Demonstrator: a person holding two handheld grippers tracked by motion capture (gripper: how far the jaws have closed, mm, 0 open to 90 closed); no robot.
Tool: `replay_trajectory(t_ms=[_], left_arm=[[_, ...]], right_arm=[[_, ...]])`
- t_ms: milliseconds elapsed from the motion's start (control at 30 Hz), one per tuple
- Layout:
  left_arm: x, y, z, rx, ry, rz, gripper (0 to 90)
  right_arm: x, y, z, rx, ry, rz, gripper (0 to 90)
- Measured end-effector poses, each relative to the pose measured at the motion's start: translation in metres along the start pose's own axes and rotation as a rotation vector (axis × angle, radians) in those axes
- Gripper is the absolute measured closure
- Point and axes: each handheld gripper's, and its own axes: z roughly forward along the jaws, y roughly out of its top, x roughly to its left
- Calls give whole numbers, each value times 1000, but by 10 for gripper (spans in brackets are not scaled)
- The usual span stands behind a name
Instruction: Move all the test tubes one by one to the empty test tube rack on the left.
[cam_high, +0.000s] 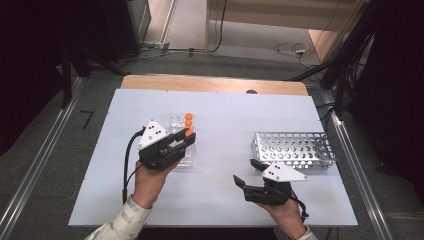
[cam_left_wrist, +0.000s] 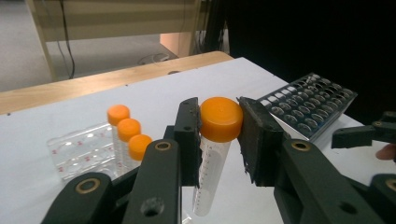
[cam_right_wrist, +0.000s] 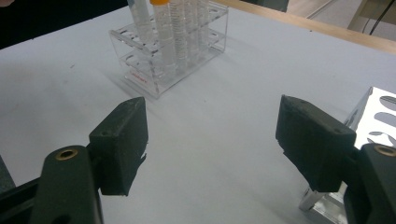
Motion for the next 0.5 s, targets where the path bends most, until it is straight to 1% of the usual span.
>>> replay_trajectory(t_ms=[100, 233, 333, 500], left_arm=[[4, 1, -1, -2, 16, 0, 702], [6, 0, 0, 3, 39, 8, 702], [8, -1, 1, 11, 48, 12, 702], [10, -4, 4, 21, 59, 7, 702]], right_arm=[[-2, -1, -2, -2, -4, 5, 238], [-4, -2, -2, 0, -11, 11, 238], [-3, -2, -2, 0, -12, 13, 238], [-4, -2, -2, -2, -15, 15, 240]])
